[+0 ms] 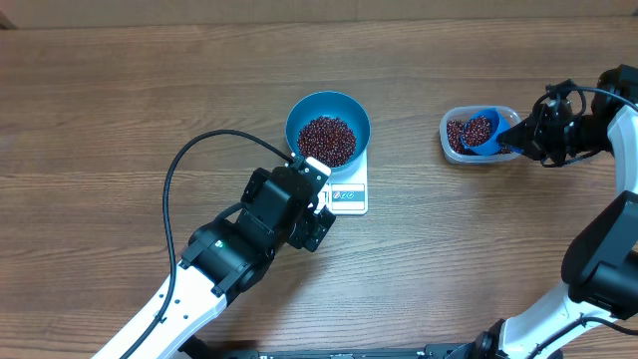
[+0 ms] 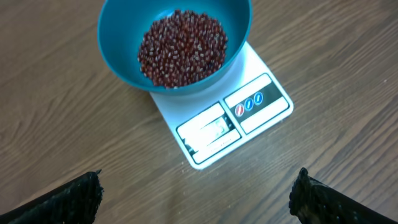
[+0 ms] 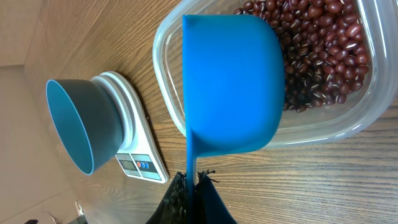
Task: Scoop item into bowl and weigh 150g on scale
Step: 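Lift the filled blue scoop out of the tub with the right gripper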
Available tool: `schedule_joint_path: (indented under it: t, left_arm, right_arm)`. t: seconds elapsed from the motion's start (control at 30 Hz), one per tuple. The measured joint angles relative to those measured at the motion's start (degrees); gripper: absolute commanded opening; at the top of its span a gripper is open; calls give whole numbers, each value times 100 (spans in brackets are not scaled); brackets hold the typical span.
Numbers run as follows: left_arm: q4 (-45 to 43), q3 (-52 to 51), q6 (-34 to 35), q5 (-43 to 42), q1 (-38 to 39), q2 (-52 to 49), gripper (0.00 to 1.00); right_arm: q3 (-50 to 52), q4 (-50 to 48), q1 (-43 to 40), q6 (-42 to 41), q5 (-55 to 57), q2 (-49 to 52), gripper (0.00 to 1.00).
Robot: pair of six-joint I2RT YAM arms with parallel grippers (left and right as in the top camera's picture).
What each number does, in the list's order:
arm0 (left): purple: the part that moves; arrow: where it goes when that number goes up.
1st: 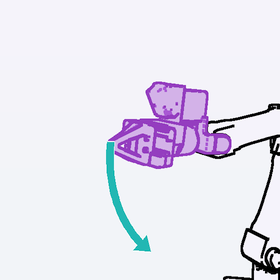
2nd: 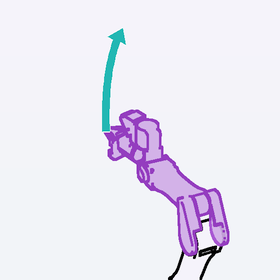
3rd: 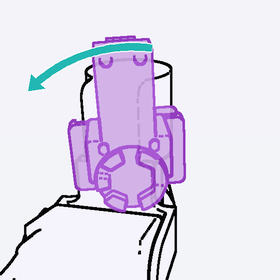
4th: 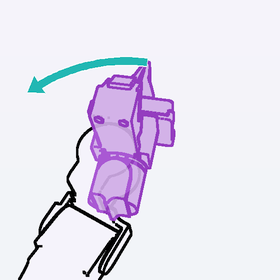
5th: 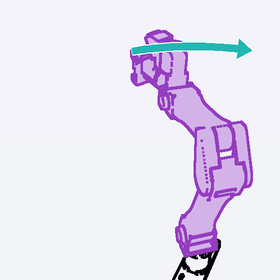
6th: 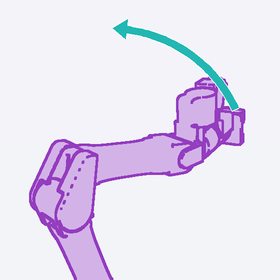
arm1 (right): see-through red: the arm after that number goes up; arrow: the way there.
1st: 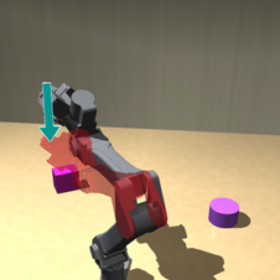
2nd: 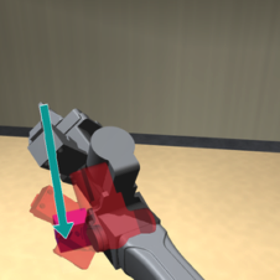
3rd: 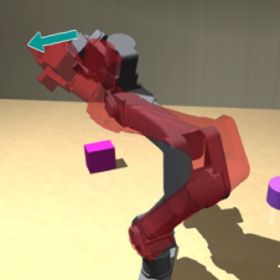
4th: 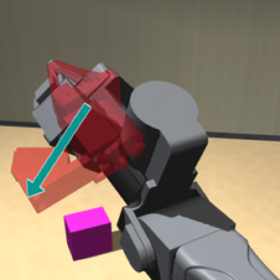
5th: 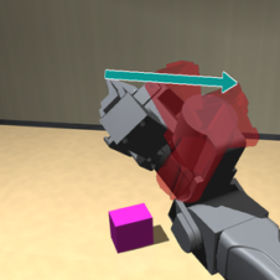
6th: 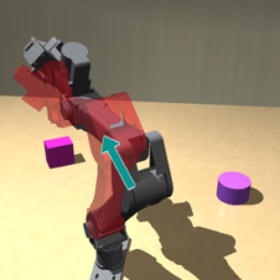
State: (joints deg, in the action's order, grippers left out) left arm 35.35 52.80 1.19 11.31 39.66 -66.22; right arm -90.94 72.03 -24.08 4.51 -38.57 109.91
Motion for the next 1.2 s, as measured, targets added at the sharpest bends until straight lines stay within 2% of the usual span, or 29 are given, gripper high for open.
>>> schedule_joint_path:
  t: [0.47, 0.67, 1.2]
  left_arm:
    - [-1296, -1095, 20, -470, 0, 98, 100]
    - [-1353, -1392, 46, -468, 0, 483, 99]
    - [-1268, -1399, 61, -461, 0, 494, 99]
  right_arm:
    - [0, 2, 0, 72, 2, 0, 4]
    - [0, 2, 0, 90, 2, 0, 4]
    - [0, 127, 0, 214, -188, 0, 4]
